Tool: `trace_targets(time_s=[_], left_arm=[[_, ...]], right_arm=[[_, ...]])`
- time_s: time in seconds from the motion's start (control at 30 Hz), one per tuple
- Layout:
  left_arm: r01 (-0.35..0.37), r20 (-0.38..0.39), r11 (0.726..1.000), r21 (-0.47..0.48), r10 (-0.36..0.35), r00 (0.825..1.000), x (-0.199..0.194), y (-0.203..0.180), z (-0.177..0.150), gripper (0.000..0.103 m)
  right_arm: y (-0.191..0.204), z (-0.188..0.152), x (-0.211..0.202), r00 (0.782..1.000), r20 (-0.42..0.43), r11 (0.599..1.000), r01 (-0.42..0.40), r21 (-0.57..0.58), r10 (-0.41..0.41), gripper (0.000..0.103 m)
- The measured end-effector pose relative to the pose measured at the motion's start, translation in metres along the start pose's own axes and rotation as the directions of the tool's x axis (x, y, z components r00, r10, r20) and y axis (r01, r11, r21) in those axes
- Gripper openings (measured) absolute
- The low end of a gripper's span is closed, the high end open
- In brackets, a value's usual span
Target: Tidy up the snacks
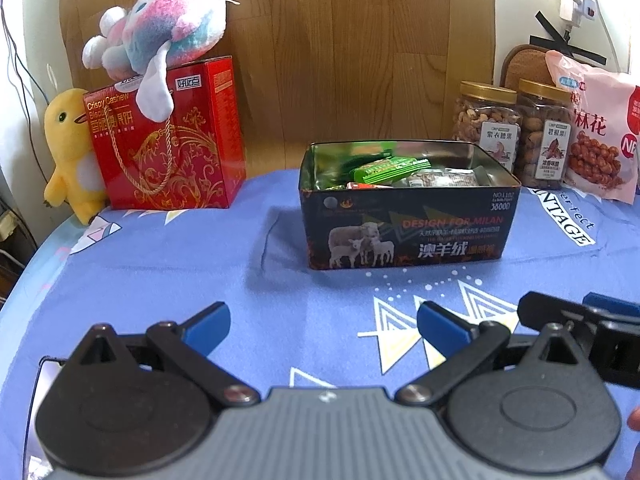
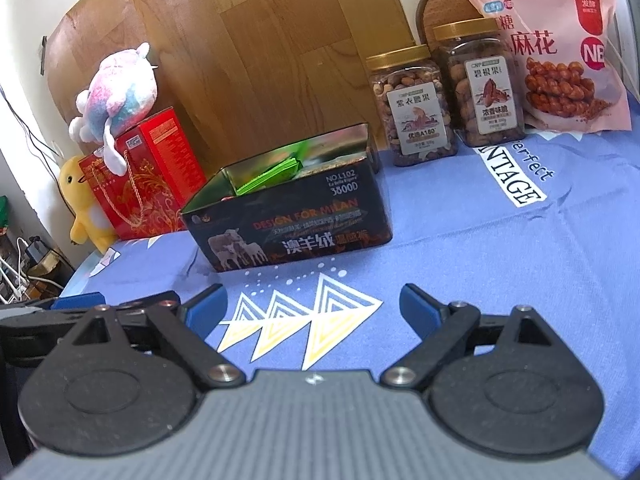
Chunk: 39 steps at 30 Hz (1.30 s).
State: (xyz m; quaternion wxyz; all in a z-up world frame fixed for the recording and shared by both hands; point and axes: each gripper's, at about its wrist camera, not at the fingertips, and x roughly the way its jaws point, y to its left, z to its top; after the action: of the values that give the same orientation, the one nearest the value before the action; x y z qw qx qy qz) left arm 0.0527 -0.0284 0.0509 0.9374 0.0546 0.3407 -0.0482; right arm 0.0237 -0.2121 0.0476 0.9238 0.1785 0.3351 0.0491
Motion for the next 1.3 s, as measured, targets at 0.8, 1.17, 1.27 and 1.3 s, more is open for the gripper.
trace_targets(time_s=[0.8, 1.17, 1.27, 1.3], left_arm=[[0.009, 0.014, 1.000, -0.002, -0.009, 1.000, -0.0083, 0.0023, -0.0006, 0.103], [0.012, 0.018, 1.000, 0.008, -0.012, 1.000, -0.0087, -0.0008, -0.0007, 0.103], [0.009, 0.015, 1.000, 0.006, -0.009, 1.000, -0.0082, -0.0007, -0.0005, 0.103], [0.009, 0.014, 1.000, 0.006, -0.009, 1.000, -0.0079, -0.0007, -0.0002, 0.103]], right_arm=[[0.0050, -0.0027, -0.0071, 1.000, 0.018, 1.000, 0.016, -0.017, -0.015, 0.095], [0.0049, -0.0046, -0.0097, 1.000, 0.018, 1.000, 0.004, -0.015, -0.004, 0.095], [0.0052, -0.0053, -0.0101, 1.000, 0.015, 1.000, -0.003, -0.016, 0.003, 0.095], [0.0053, -0.0053, -0.0099, 1.000, 0.014, 1.000, -0.004, -0.017, 0.004, 0.095]])
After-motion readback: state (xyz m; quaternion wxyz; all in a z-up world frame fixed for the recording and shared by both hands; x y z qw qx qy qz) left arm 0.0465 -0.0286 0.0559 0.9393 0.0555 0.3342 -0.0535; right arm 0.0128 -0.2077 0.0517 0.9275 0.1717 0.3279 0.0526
